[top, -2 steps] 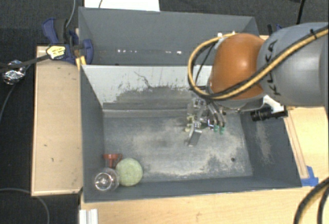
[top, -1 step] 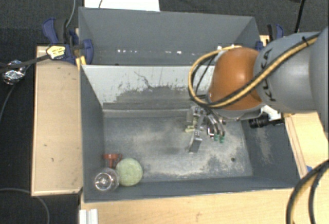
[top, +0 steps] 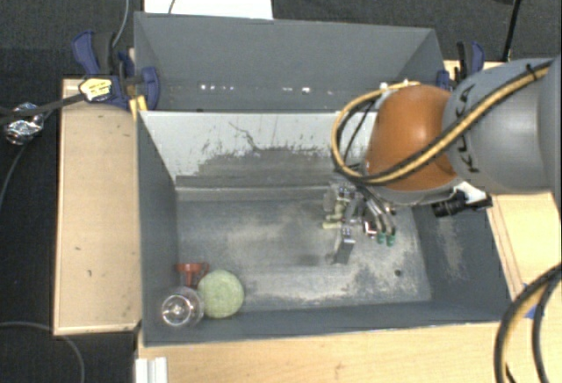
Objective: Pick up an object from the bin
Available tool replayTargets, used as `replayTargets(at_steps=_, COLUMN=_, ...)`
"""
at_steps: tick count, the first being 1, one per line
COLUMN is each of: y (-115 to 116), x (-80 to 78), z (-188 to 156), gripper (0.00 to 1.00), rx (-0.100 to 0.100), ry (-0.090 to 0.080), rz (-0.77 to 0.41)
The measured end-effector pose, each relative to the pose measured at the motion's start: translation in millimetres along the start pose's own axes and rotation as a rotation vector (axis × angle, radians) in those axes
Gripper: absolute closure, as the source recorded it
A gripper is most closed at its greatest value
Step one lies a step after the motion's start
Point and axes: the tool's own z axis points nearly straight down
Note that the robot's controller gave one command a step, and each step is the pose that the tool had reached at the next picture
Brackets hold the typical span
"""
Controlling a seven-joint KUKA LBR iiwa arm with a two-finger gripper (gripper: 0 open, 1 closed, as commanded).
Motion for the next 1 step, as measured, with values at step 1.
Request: replayTargets(at_steps=1, y=-22.1, x=-10.4, z=-17.2, gripper=0.0, rx=0.0, ry=-0.004, rz=0.162)
